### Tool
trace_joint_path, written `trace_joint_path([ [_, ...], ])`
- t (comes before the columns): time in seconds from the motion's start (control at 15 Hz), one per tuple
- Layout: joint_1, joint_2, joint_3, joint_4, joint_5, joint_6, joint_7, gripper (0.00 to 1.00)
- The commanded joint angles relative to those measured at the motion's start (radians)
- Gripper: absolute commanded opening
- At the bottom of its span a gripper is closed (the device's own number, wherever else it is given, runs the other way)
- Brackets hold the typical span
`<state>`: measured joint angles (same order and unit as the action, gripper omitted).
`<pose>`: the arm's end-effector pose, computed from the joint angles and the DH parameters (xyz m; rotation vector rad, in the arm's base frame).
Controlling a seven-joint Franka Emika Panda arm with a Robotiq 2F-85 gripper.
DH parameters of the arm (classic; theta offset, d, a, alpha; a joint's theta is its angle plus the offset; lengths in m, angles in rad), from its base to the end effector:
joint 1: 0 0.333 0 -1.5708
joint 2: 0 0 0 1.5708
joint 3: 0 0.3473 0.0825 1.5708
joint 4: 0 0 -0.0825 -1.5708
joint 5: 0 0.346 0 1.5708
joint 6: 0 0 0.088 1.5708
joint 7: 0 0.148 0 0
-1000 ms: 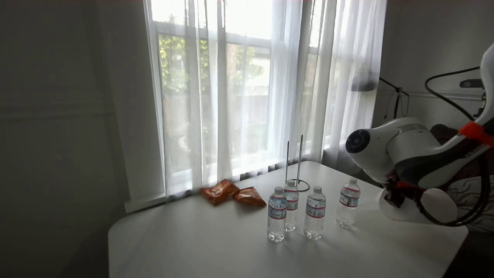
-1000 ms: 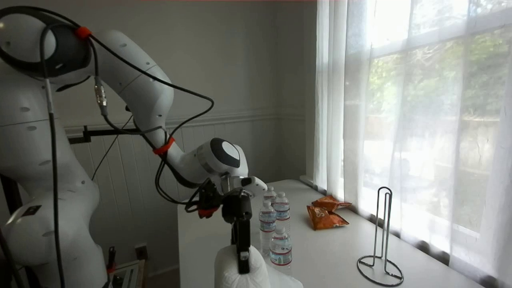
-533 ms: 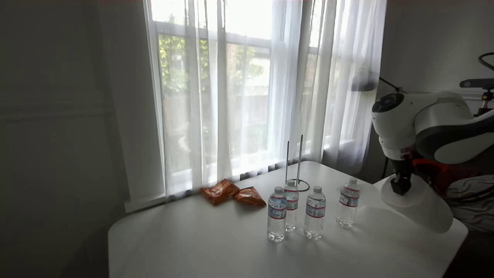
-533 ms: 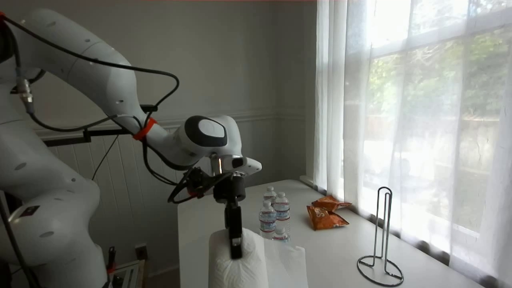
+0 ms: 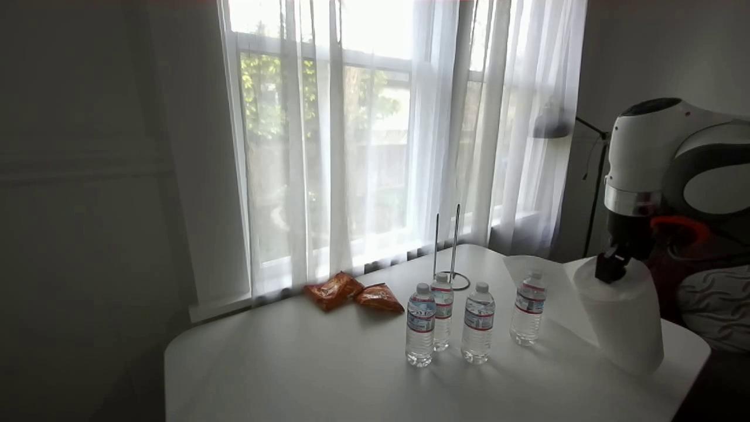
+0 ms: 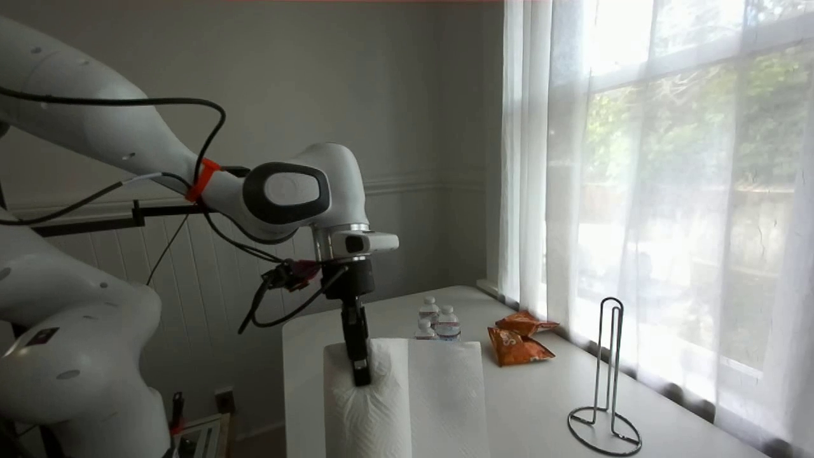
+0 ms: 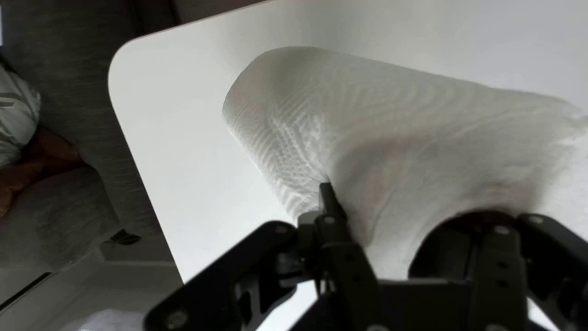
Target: Set the paper towel roll upright
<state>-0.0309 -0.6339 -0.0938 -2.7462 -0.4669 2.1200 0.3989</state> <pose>0.2876 -0.0715 0.4114 2.7790 -0.3649 0.0877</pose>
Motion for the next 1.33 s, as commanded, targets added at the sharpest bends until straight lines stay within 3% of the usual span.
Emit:
trace_joint_path([
  [0.0, 0.056, -0.049, -0.113, 0.001, 0.109, 0.048, -0.062, 0.06],
  [0.27, 0.086, -0.075, -0.217, -0.011, 0.192, 0.076, -0.093, 0.06],
  [0.6, 0.066, -0.091, -0.276, -0.028, 0.193, 0.065, -0.076, 0.06],
  [0.67, 0.065, -0.087, -0.282, -0.021, 0.188, 0.059, -0.068, 0.31],
  [0.73, 0.065, -0.085, -0.289, -0.019, 0.183, 0.058, -0.066, 0.5],
  [1.2, 0.059, -0.091, -0.318, 0.003, 0.161, 0.045, -0.061, 0.98],
  [1.27, 0.057, -0.095, -0.32, 0.004, 0.159, 0.045, -0.061, 0.99],
])
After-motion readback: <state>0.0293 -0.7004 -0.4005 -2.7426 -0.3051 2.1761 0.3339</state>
